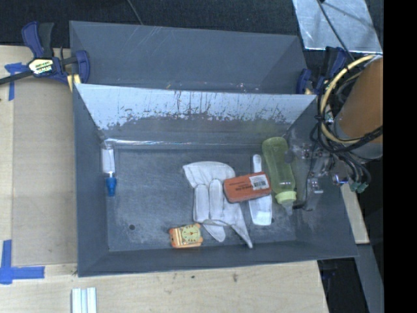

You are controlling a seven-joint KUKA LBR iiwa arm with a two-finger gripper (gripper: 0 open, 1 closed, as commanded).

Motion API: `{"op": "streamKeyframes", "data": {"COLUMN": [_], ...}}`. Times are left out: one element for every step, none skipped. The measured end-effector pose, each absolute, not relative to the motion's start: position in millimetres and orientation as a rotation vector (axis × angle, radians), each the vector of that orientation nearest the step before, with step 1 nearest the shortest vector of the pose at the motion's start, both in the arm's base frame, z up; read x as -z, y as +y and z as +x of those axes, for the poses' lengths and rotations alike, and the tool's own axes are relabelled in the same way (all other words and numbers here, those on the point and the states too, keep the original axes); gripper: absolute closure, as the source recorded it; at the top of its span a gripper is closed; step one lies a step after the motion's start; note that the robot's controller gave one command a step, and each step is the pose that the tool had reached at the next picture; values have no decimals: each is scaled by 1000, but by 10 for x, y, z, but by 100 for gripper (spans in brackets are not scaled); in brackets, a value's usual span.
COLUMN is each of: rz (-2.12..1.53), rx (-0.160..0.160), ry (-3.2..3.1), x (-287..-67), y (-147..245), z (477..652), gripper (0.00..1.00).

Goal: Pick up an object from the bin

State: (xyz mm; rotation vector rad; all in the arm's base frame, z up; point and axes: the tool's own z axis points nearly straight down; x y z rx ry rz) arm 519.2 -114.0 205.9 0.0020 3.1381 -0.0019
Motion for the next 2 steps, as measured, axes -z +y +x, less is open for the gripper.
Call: {"op": "streamKeyframes", "data": {"rz": [38,261], "rx": [4,1], "ry": [3128,3130], "x": [-1670,-1254], "y": [-1107,-850], "z": [5326,5370], "gripper": [0,0]}}
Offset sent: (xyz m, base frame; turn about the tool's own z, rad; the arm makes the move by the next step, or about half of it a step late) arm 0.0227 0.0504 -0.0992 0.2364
